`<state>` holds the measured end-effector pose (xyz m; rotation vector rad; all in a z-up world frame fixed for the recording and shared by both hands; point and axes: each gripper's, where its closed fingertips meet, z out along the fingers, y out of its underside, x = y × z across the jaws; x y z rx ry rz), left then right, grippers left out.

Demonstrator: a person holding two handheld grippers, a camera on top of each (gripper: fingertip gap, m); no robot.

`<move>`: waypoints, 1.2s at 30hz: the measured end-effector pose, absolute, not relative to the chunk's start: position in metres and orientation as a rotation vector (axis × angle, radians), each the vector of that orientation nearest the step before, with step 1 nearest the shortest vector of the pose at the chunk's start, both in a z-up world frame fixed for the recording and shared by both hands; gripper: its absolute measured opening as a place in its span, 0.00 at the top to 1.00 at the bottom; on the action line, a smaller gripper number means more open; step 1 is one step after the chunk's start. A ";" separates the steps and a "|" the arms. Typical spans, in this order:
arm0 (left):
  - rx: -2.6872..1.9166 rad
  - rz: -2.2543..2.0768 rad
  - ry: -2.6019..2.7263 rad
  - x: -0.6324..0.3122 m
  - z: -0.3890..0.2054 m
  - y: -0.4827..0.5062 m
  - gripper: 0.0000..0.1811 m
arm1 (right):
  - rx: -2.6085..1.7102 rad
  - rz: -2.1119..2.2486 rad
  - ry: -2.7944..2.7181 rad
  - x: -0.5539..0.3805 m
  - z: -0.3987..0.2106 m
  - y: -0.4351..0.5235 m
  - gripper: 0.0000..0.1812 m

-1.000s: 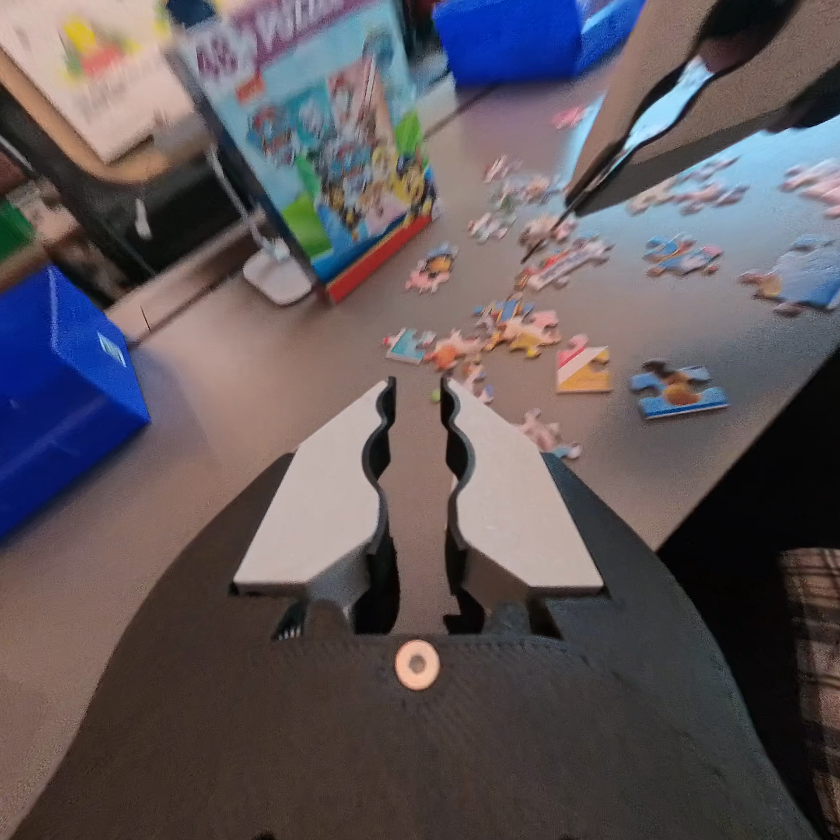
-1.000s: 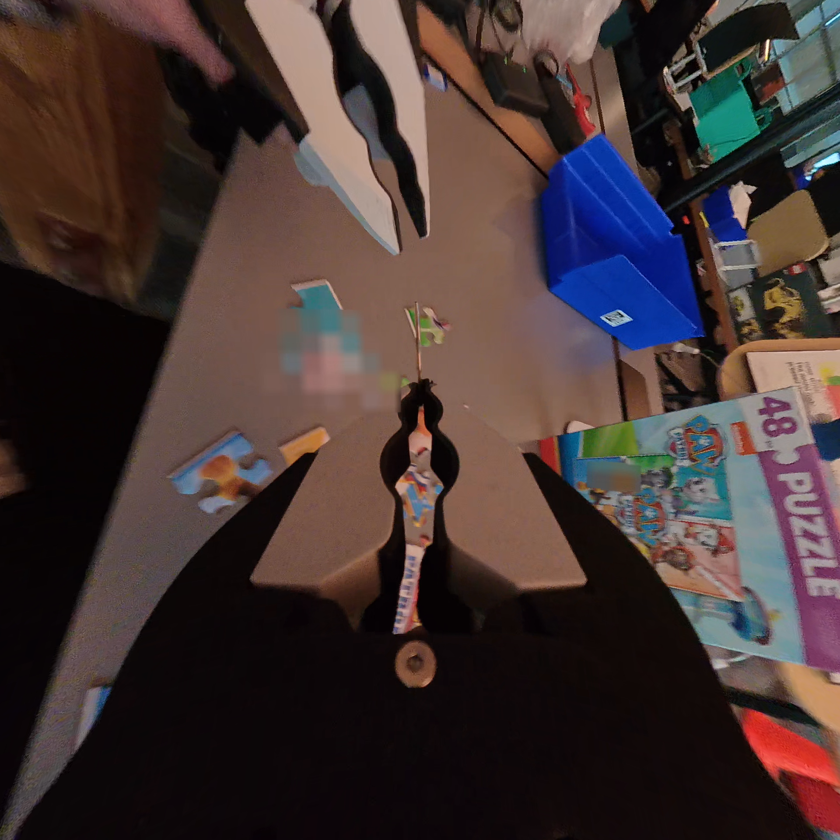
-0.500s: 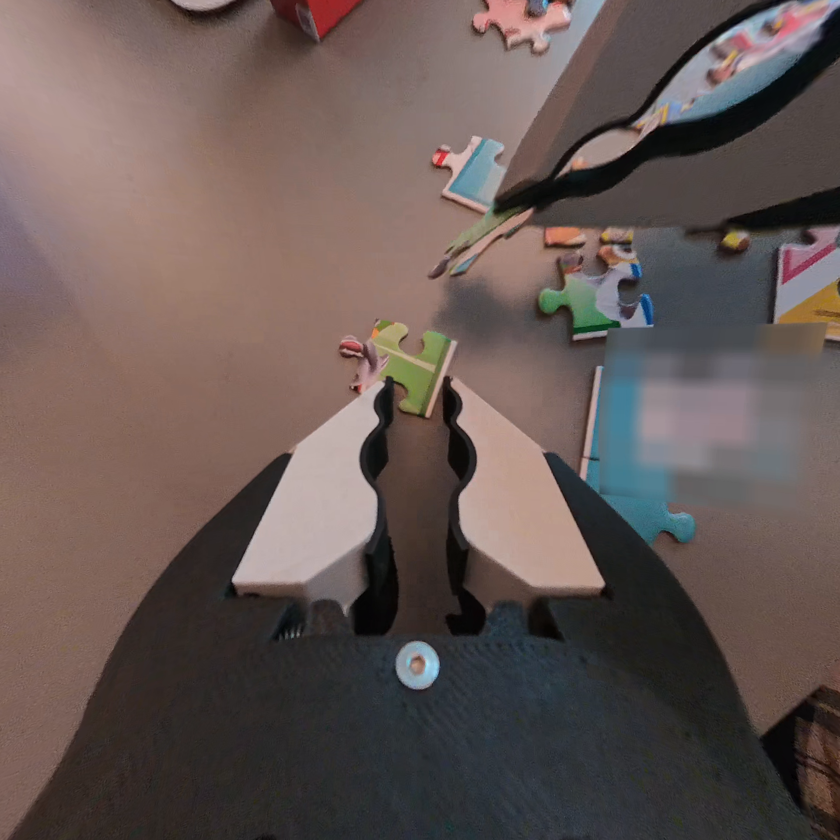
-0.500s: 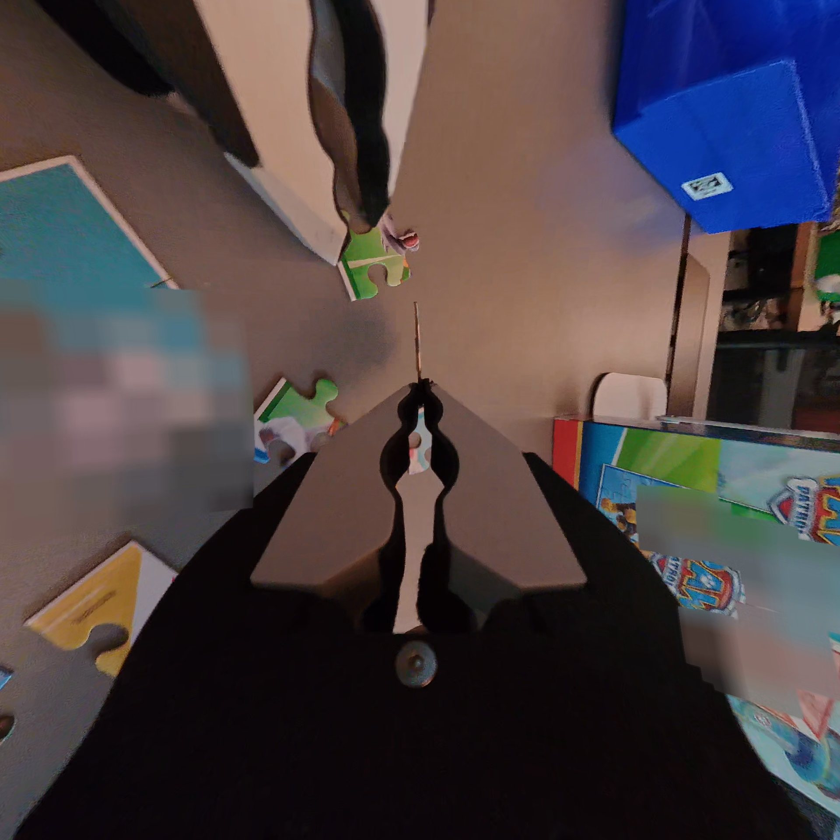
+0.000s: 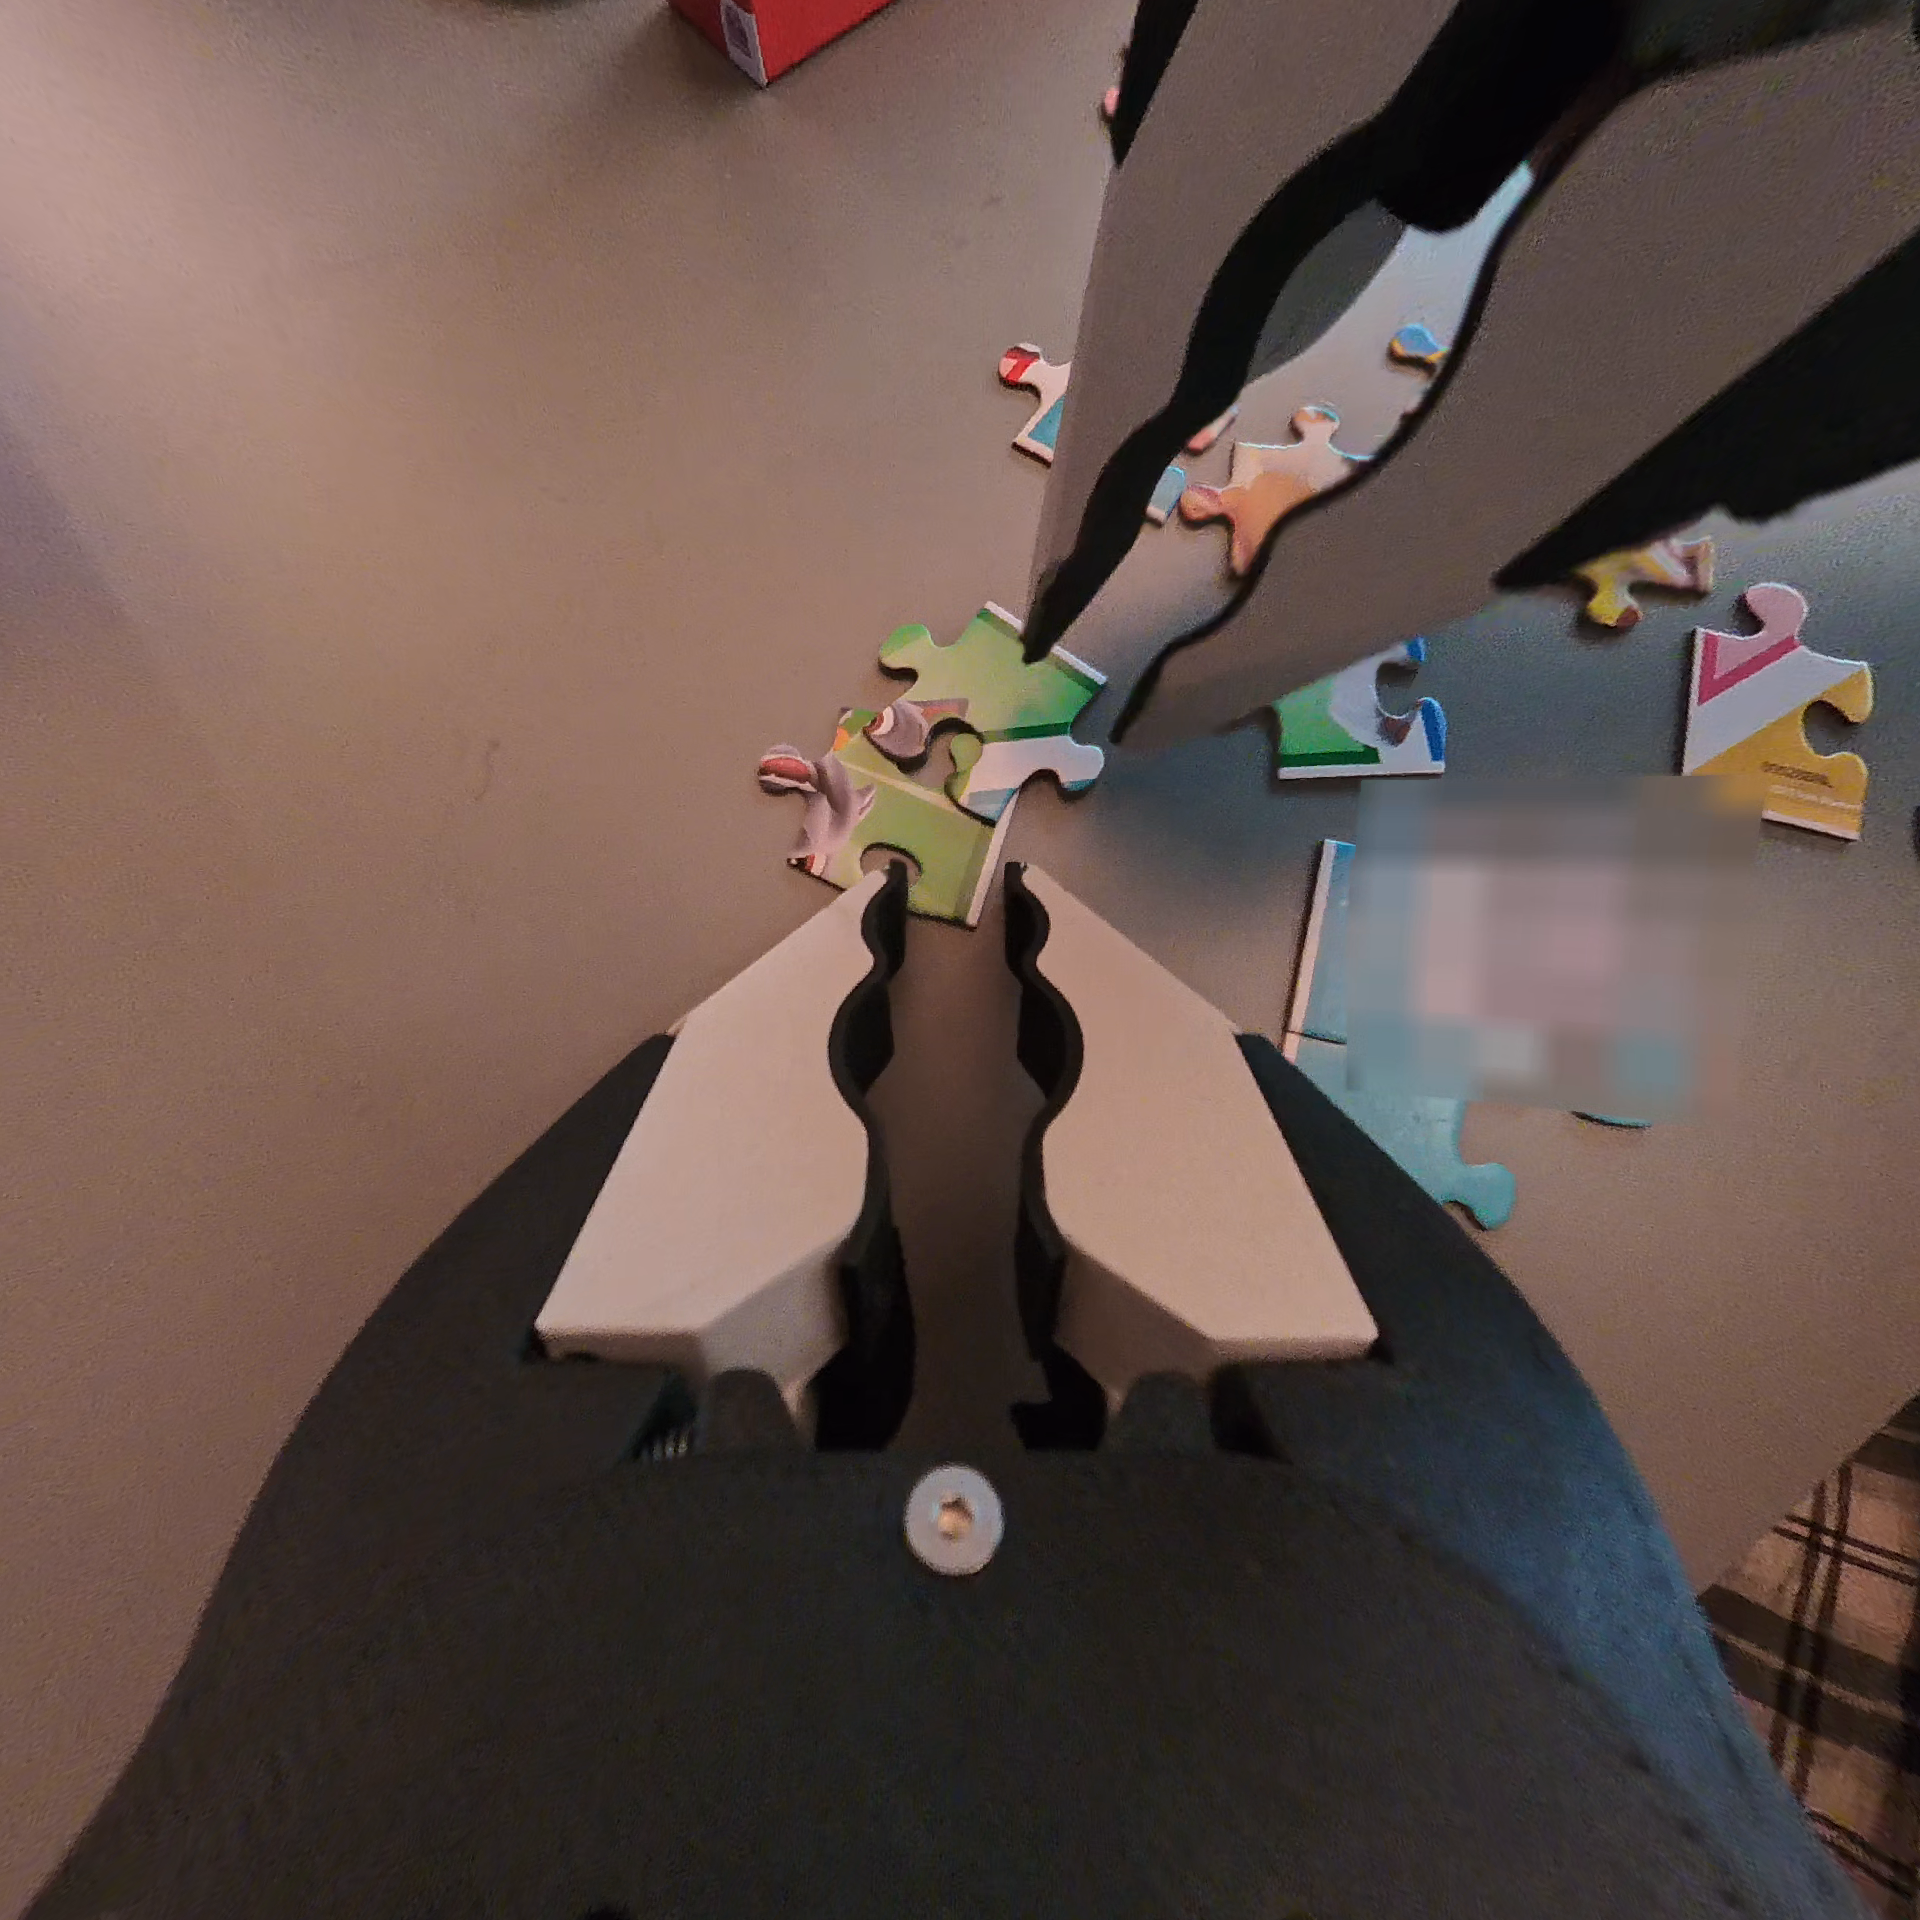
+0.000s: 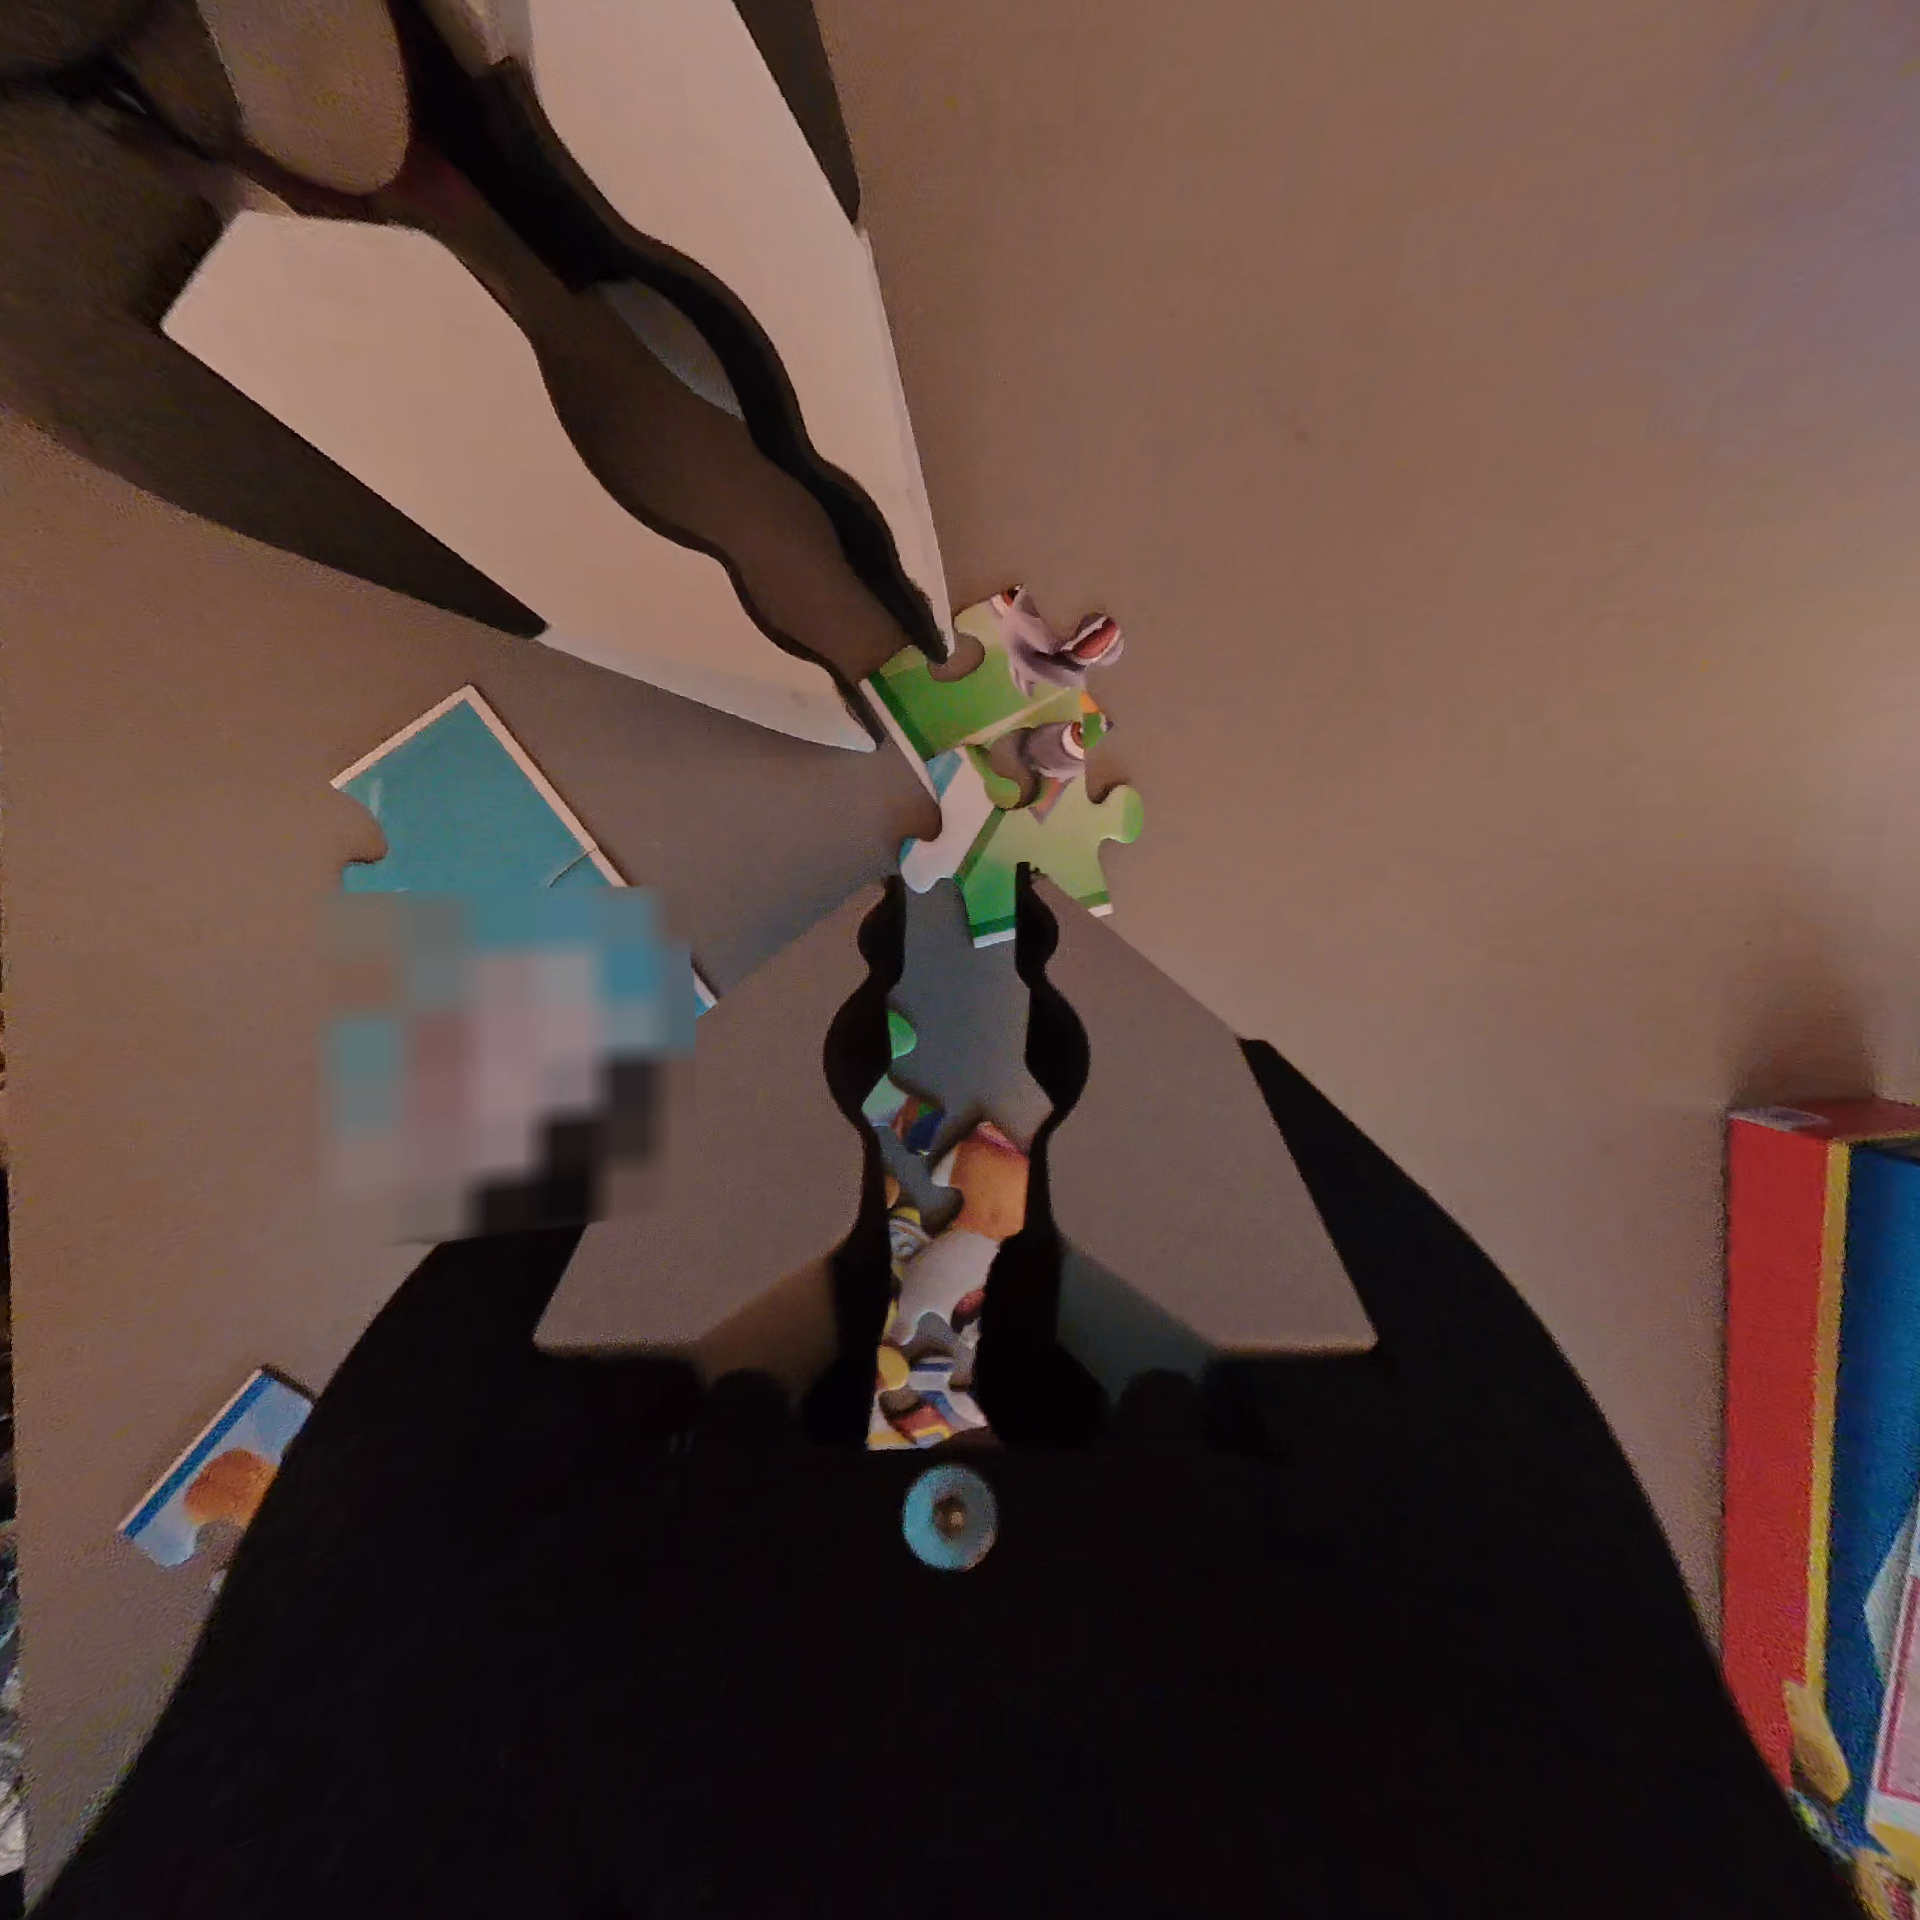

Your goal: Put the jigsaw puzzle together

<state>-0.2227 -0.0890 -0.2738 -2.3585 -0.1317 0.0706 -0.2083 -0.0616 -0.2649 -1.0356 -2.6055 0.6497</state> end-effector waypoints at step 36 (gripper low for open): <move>-2.445 0.057 -0.009 -0.232 -0.274 -0.097 0.91 | -1.284 0.754 -2.574 -0.231 -0.275 -0.044 0.95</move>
